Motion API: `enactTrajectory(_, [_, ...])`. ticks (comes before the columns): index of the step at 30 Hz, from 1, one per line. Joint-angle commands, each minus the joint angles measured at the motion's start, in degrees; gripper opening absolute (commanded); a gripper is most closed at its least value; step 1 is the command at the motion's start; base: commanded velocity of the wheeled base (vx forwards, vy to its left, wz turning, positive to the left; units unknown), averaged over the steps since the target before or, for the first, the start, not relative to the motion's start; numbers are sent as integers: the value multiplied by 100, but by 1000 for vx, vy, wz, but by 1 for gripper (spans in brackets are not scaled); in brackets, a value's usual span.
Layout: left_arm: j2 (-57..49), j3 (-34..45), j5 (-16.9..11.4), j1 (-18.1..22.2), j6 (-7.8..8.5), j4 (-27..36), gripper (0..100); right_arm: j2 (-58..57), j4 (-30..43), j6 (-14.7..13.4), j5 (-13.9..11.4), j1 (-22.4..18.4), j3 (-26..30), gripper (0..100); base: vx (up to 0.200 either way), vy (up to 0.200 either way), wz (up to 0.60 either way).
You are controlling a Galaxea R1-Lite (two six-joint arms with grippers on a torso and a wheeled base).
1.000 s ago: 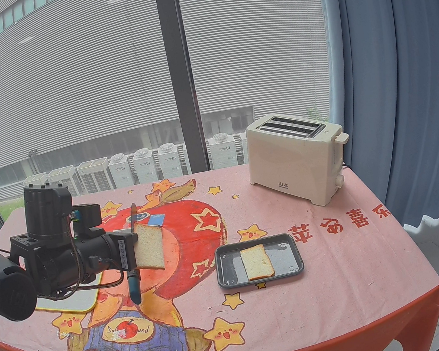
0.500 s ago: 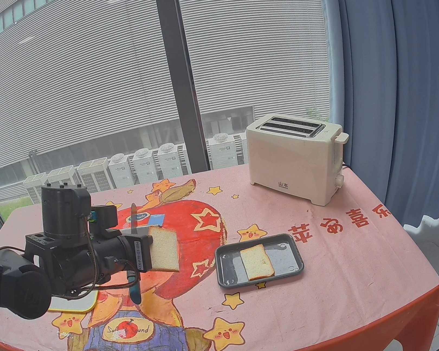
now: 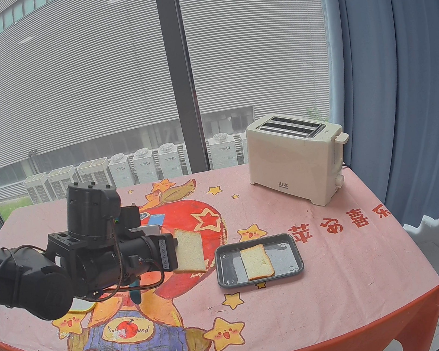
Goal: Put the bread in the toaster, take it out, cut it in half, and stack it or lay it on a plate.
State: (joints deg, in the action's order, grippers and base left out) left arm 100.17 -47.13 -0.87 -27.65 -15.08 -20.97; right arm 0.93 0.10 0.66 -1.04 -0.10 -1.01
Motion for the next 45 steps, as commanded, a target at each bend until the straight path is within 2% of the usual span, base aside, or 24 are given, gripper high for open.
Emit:
enactTrajectory(1, [231, -174, 7, -197, -250, 5, 0, -84, -1, 4, -2, 1, 101, 100, 0, 0, 0])
enactTrajectory(3, [319, -271, 7, -215, -461, 5, 0, -84, -1, 4, -2, 1, 101, 100, 0, 0, 0])
enactTrajectory(6, [451, -385, 7, -382, -663, 14, 0, -84, -1, 4, -2, 1, 101, 100, 0, 0, 0])
enactTrajectory(8, [530, -446, 7, -417, -856, 5, 0, -84, -1, 4, -2, 1, 101, 100, 0, 0, 0])
enactTrajectory(12, [644, -552, -1, -557, -1067, 5, 0, -84, -1, 4, -2, 1, 101, 100, 0, 0, 0])
enactTrajectory(13, [670, -596, -1, -601, -1199, 5, 0, -84, -1, 4, -2, 1, 101, 100, 0, 0, 0])
enactTrajectory(15, [697, -648, -10, -619, -1340, 5, 0, -84, -1, 4, -2, 1, 101, 100, 0, 0, 0])
enactTrajectory(20, [873, -807, -28, -707, -1445, 5, 0, -84, -1, 4, -2, 1, 101, 100, 0, 0, 0])
enactTrajectory(24, [934, -903, -45, -742, -1621, 5, 0, -84, -1, 4, -2, 1, 101, 100, 0, 0, 0])
enactTrajectory(31, [1268, -1105, -54, -751, -1674, 5, 0, -84, -1, 4, -2, 1, 101, 100, 0, 0, 0])
enactTrajectory(39, [1628, -1343, -54, -865, -1867, -4, 0, -84, -1, 4, -2, 1, 101, 100, 0, 0, 0])
enactTrajectory(45, [1637, -1387, -63, -883, -1876, 5, 0, -84, -1, 4, -2, 1, 101, 100, 0, 0, 0])
